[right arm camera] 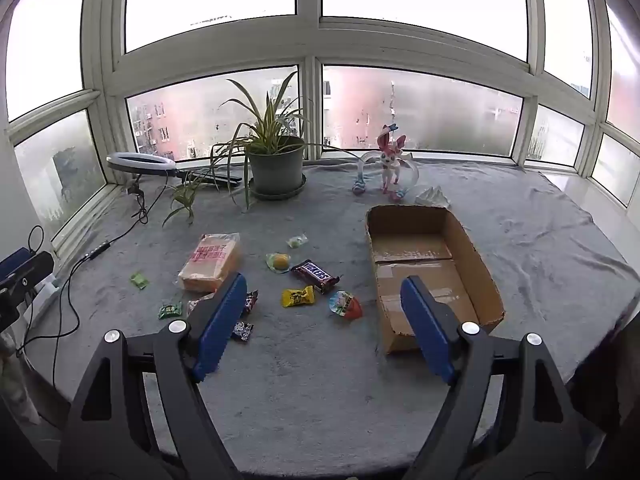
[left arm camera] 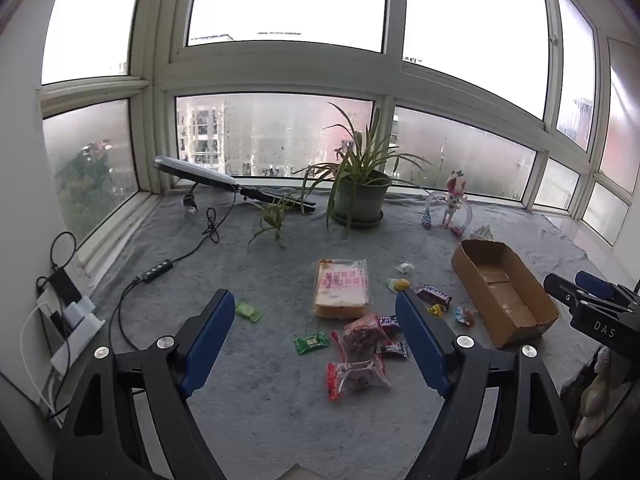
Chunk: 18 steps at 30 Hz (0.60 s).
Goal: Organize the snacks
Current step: 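Move the right tool toward the bagged bread loaf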
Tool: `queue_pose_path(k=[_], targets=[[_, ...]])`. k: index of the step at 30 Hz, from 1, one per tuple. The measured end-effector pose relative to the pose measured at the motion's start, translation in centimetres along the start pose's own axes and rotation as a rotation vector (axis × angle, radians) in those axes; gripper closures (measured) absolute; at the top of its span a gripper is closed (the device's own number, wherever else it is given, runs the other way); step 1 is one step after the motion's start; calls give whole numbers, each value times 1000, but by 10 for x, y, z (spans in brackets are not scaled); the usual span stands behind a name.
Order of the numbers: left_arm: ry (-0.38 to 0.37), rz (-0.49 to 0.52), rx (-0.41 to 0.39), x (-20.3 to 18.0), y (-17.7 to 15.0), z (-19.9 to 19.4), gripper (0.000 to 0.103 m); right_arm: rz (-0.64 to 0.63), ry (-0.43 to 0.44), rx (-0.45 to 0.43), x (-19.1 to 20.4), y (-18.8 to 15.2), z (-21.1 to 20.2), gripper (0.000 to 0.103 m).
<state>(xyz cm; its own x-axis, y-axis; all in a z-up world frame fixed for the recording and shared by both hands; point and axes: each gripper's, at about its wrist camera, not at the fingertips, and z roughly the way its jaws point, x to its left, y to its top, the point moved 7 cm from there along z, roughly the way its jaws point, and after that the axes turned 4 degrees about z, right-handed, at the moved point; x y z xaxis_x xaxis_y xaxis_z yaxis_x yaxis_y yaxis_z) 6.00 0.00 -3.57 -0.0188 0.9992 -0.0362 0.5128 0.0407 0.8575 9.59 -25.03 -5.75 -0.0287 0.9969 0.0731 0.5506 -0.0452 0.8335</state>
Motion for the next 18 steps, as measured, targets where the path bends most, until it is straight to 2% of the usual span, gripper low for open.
queue_pose_path(k=[18], targets=[[-4, -3, -1, -3, -1, 4, 20, 0, -2, 0, 1, -1, 0, 21]])
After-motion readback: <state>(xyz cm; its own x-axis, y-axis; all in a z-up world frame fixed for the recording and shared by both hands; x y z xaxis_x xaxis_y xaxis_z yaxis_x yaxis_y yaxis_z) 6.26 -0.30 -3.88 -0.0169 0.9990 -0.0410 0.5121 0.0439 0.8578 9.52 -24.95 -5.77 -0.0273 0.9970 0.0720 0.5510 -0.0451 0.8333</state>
